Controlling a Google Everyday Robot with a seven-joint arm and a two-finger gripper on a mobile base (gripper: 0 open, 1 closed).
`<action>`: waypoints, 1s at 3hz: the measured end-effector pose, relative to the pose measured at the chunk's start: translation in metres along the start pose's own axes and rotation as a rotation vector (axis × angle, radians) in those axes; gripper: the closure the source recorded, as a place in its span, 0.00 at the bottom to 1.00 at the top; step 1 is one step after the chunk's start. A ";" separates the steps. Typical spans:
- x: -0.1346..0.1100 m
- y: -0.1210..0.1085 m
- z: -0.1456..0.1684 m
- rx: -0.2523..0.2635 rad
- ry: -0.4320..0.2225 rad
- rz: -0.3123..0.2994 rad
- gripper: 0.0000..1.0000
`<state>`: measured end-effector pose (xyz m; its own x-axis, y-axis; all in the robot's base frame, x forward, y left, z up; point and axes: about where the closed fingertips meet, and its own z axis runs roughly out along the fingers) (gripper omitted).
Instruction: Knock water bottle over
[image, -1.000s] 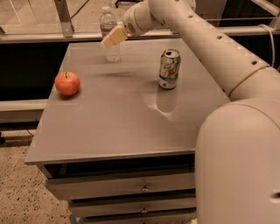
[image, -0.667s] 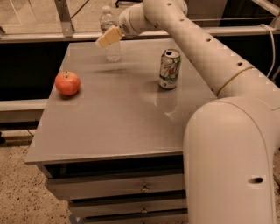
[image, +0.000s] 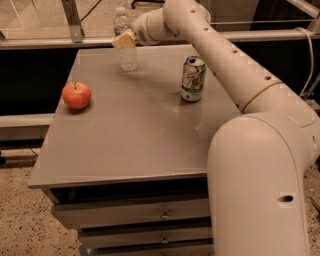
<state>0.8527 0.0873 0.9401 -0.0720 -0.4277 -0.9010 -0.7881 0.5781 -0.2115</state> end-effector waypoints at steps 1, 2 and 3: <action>-0.001 0.004 -0.020 -0.004 -0.014 -0.019 0.62; -0.017 0.017 -0.066 -0.055 0.002 -0.170 0.93; -0.020 0.029 -0.093 -0.141 0.063 -0.339 1.00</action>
Offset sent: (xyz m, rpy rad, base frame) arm -0.0927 -0.0571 0.0600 -0.2095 -0.1491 0.2046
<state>0.7747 0.0478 0.9874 0.1740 -0.6231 -0.7625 -0.8499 0.2962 -0.4359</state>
